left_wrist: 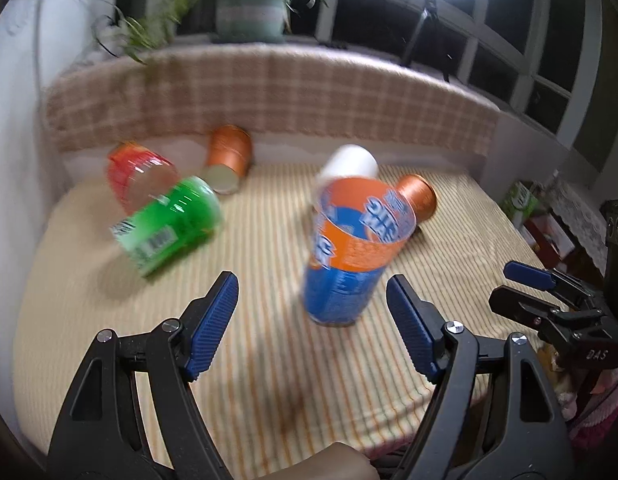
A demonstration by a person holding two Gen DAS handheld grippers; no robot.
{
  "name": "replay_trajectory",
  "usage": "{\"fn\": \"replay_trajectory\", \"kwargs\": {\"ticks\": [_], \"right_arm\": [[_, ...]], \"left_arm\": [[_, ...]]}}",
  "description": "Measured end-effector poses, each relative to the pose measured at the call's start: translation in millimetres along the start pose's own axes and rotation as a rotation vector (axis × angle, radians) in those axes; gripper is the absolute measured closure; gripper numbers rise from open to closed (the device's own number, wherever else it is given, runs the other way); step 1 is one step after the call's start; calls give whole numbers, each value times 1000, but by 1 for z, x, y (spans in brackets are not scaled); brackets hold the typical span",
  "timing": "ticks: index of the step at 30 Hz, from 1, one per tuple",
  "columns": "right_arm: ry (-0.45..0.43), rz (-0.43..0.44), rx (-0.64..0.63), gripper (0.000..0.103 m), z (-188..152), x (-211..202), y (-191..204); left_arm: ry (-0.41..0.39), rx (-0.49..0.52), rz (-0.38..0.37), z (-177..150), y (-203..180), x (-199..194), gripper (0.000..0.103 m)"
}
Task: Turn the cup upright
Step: 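Rotate the bottle upright with the left gripper and lower it onto the table, then open the left gripper and withdraw from the standing bottle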
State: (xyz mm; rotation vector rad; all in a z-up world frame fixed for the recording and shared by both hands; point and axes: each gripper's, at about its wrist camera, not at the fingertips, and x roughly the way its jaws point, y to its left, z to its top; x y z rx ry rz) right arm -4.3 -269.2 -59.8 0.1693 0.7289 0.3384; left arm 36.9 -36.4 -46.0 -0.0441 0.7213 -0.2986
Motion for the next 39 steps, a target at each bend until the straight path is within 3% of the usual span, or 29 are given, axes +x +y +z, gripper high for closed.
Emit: {"fn": "replay_trajectory", "kwargs": {"ticks": [4,6,8,10,13,17,39], "right_arm": [[-29,-19,-8,12,5,-4,3],[-51,-34,-10,11,8,-7,4],[-73,-50,-6,10,11,-10,5],[-100,-77,0,0,14,-13,6],[-144,-128,-8,0,16,-17,9],[-166,-173,-41,0,17,-20,17],[-143,-151,-88,0,12,-14,29]], "left_arm": [[-87,-2,61,0,1,-23,23],[-134,-1,85,-1,0,-35,9],[-181,-1,115,-2,-2,-45,4],[-216,-2,137,-1,-2,-51,2],[-249,-3,165,1,-2,-59,2],[-258,-15,184,1,2,-61,2],[-260,-19,201,-4,4,-64,1]]}}
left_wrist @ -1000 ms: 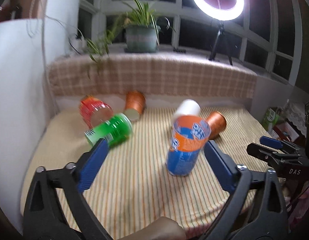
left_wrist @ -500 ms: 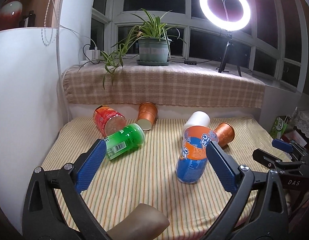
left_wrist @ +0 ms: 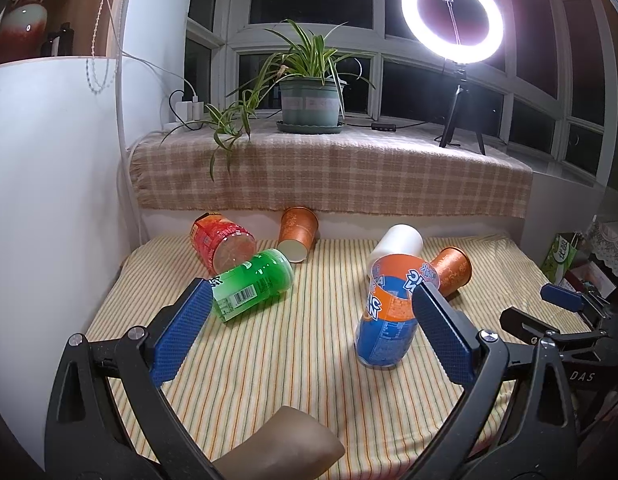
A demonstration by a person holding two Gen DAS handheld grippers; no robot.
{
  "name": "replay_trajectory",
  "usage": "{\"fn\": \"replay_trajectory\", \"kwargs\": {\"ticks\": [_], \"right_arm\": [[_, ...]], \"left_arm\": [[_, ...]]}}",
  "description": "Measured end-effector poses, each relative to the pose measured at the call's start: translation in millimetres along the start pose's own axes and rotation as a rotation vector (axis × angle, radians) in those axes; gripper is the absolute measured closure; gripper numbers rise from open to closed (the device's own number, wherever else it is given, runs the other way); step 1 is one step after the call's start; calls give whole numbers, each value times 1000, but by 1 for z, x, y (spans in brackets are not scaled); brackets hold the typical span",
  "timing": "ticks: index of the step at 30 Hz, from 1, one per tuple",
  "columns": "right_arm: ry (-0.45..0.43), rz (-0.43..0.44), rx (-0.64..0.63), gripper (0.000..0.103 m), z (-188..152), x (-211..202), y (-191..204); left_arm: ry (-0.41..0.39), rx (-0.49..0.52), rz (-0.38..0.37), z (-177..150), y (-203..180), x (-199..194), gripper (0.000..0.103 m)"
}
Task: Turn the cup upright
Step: 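Open the left gripper and withdraw from the standing bottle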
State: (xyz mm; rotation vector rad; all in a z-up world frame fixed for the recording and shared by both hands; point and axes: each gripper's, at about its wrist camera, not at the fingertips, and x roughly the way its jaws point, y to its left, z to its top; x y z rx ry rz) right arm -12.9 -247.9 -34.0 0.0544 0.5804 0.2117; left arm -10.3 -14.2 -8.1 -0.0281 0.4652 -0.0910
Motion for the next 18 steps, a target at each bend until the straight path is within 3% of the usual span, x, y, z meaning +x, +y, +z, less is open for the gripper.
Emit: {"fn": "replay_trajectory", "kwargs": {"ticks": [18], "right_arm": [[43,22,-17,0,-5,13,2]], "left_arm": [[-1,-3,5,0,4,-1,1]]}}
